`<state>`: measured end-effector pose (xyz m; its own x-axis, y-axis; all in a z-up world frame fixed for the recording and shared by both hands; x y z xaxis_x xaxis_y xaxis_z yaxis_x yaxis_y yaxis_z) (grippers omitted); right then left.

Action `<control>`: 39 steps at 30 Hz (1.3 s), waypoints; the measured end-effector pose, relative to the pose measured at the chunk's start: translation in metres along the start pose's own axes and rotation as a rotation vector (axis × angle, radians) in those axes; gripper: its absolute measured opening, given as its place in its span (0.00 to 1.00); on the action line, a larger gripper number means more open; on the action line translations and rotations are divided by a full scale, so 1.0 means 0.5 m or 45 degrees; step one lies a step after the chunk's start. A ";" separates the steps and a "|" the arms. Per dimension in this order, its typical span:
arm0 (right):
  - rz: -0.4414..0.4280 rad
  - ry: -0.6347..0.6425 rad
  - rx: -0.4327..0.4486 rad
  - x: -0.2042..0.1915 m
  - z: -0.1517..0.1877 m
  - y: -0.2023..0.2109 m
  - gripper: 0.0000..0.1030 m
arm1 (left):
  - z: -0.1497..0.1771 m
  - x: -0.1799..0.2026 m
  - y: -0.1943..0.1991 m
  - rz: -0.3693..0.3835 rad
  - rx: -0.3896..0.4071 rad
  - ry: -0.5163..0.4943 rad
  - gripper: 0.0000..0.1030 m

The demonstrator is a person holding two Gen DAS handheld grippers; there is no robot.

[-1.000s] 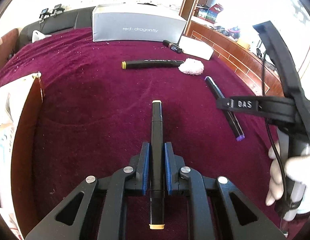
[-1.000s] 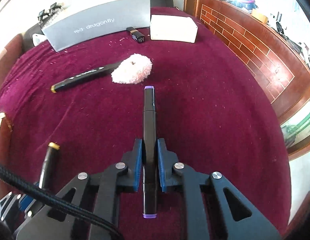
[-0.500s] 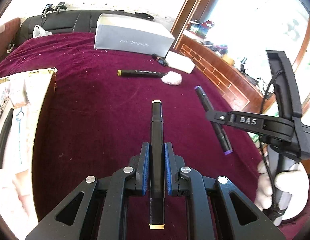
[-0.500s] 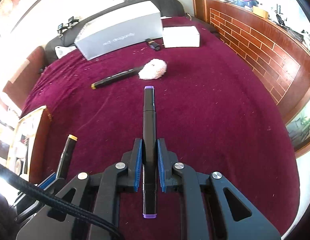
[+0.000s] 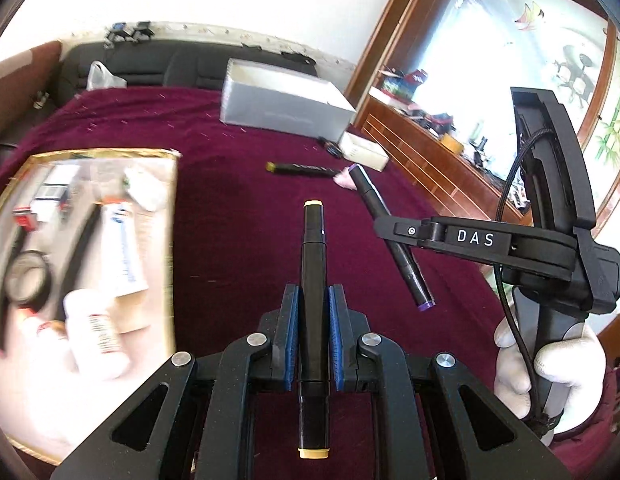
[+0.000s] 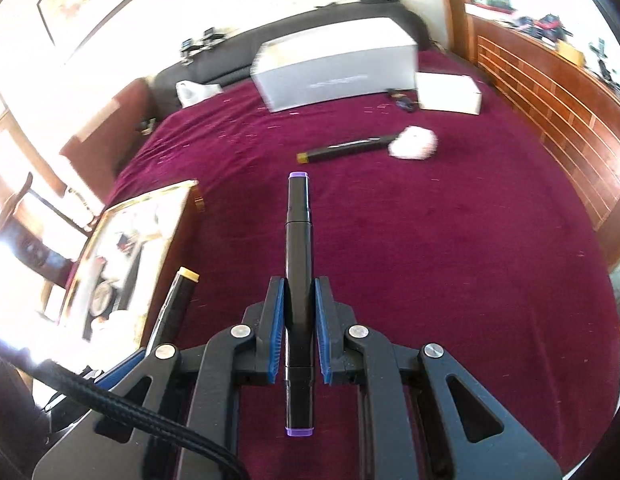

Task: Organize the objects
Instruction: 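Carry both held markers over the white tray, then lower both markers into the tray and open both grippers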

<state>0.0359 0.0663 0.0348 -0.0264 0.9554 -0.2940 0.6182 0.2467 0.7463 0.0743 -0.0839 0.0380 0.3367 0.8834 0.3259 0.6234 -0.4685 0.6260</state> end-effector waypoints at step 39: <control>-0.429 0.228 -0.374 -0.459 0.094 -0.224 0.13 | 0.083 -0.434 0.075 -0.410 -0.139 0.407 0.11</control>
<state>0.0097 -0.1880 -0.0092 -0.3379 0.8208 -0.4606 0.3046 0.5584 0.7716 0.0539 -0.2937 -0.0388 -0.1067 0.9498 0.2941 0.5766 -0.1818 0.7965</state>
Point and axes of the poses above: each gripper's, at about its wrist camera, not at the fingertips, and y roughly against the way its jaws point, x to its right, z to its underside, the point moved 6 cm from there along -y, roughly the way its jaws point, and after that the axes turned 1 degree about -z, right-handed, at the moved point
